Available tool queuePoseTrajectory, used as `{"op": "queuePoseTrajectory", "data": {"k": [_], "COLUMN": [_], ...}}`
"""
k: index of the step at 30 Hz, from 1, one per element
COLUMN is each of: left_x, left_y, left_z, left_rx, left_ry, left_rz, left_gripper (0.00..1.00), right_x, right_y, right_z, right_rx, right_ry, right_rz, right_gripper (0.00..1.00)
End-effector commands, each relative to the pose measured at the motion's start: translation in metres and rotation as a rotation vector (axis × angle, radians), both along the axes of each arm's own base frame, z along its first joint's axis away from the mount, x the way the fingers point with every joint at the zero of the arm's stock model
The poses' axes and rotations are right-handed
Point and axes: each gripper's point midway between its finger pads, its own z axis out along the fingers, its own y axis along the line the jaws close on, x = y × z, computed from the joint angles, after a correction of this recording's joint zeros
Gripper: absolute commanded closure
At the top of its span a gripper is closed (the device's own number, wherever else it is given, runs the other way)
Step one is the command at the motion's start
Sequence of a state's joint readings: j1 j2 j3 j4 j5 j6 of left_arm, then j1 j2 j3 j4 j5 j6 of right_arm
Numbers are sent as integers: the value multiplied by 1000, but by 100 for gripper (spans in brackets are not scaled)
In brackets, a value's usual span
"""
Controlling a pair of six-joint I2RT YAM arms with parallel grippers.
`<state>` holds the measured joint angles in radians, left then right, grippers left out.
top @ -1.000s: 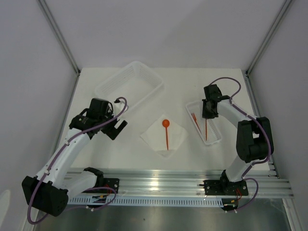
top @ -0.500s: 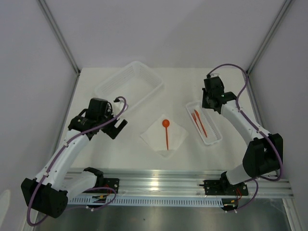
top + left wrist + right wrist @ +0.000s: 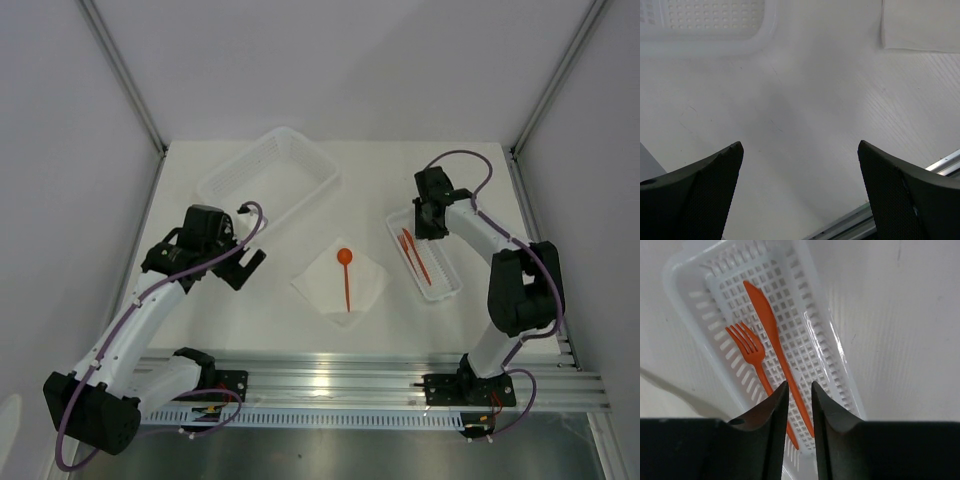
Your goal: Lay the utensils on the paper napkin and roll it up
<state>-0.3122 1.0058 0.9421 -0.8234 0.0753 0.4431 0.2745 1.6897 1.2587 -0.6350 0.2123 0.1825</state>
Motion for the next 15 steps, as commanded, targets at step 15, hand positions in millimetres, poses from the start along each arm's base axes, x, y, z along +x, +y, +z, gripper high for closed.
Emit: {"op": "queuePoseTrajectory", "data": {"k": [15], "left_x": [2], "left_y": [-5], "left_z": [0], "left_rx": [-28], "left_ry": [-8], "left_rz": [10], "left_gripper": [1], "right_x": [-22], "right_y": [14], "right_z": [-61], "right_rx": [64], "right_ry": [183], "right_rz": [63], "right_gripper": [75]}}
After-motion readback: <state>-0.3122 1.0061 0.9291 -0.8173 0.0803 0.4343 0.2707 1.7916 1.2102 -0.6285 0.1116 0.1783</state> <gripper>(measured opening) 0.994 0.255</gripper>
